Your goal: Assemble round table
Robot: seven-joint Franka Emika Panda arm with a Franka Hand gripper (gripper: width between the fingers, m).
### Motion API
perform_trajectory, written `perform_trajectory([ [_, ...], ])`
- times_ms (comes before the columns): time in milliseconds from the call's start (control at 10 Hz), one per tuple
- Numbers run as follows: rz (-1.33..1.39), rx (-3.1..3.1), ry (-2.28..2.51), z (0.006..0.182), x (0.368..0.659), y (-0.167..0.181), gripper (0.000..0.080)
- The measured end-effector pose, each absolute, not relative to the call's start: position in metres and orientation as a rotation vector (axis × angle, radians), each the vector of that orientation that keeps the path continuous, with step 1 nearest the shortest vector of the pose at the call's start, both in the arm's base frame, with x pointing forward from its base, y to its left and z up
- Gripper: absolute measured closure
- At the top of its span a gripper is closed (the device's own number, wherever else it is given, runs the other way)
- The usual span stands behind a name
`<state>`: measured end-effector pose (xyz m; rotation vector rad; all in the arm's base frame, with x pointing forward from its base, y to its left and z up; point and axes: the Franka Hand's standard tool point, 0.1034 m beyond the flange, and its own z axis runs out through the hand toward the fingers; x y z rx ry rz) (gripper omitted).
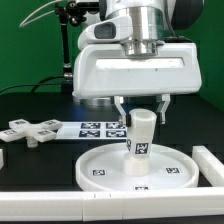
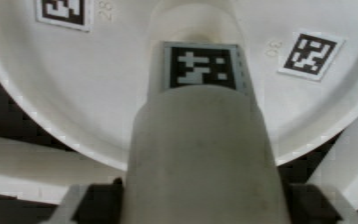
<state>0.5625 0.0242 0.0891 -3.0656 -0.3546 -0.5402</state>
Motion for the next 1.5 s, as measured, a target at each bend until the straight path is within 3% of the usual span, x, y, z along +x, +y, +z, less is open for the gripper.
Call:
perform_trajectory([
  [200,-0.540,-3.066,-0.354,0.089,0.562,0.024,0.0389],
  [300,-0.539,-3.066,-0.354,0.089,0.562,0.024,0.0239],
  [400,-0.538,-3.069,-0.345,0.088,0.562,0.020,0.0239],
  [500,-0.534,-3.071,-0.337,0.087,0.561,0.017,0.0169],
  [1000,-0.519,-3.067,-0.338,0.106,0.566,0.016,0.0151],
  [1500,-0.474,-3.075,-0.372,0.097,0.561,0.005,0.0151],
])
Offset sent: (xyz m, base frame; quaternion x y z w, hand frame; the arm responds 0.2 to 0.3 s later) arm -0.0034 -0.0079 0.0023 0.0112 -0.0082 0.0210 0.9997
